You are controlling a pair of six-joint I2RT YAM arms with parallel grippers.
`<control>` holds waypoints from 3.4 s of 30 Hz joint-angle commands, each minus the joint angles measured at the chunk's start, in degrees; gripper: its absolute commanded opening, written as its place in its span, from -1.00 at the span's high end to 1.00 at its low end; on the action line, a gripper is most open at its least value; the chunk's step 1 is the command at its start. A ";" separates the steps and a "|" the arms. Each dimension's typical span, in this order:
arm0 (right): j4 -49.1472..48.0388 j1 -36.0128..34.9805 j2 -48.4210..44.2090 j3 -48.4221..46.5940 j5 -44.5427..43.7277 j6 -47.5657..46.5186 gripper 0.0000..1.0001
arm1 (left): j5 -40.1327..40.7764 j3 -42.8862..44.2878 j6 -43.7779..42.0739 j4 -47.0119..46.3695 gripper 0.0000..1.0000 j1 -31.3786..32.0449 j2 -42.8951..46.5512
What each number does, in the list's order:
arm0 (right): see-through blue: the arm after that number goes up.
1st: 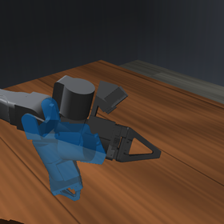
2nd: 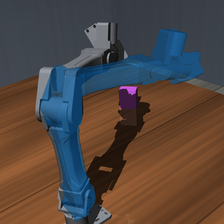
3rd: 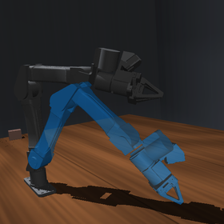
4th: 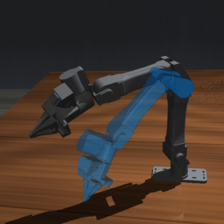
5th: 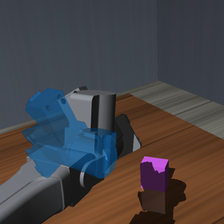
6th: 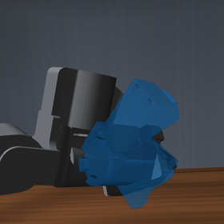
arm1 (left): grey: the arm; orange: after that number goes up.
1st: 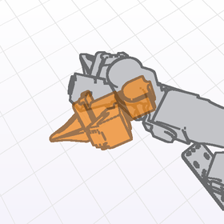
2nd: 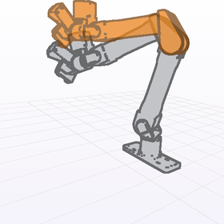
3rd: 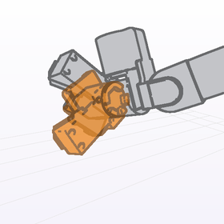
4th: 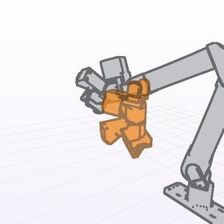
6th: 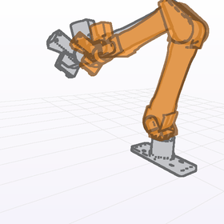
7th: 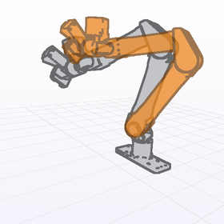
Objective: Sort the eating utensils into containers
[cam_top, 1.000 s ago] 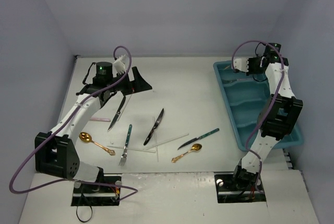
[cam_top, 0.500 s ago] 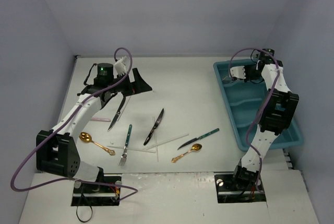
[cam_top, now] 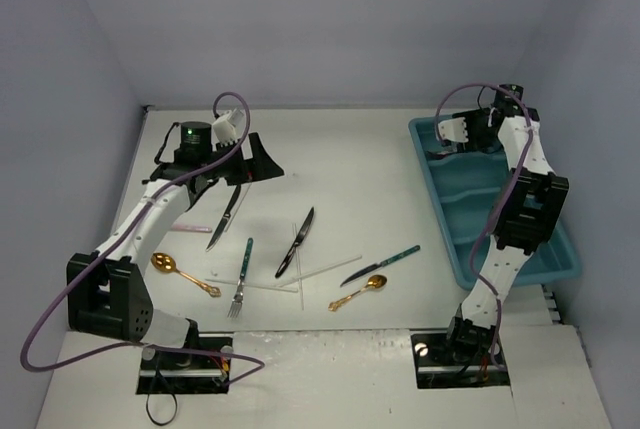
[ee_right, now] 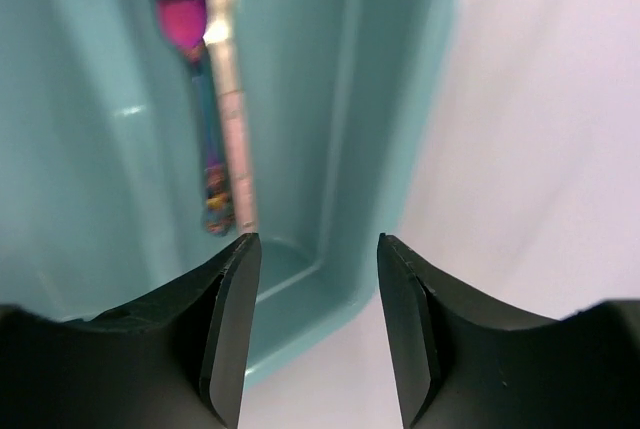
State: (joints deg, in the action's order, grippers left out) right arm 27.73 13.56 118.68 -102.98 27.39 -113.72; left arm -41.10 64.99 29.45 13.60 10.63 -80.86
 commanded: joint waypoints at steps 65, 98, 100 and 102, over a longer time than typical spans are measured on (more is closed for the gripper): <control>-0.58 -19.66 -18.62 20.54 27.27 70.81 -0.40 | 15.66 -19.21 -145.79 52.24 -0.14 -26.54 4.24; -0.42 -20.34 -21.31 20.18 26.11 73.33 -0.38 | 16.02 -25.88 -149.81 41.53 1.00 -25.00 6.55; -0.49 -20.49 -21.54 20.03 26.39 73.63 -0.38 | 14.38 -25.14 -148.21 41.83 1.00 -24.71 8.65; -0.49 -20.55 -21.65 19.81 26.79 74.14 -0.38 | 13.36 -23.74 -147.94 44.04 1.00 -24.69 9.53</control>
State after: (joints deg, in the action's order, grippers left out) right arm 27.89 -6.48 100.20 -81.69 52.14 -41.08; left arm -23.68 38.61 -113.35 53.78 -14.40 -74.47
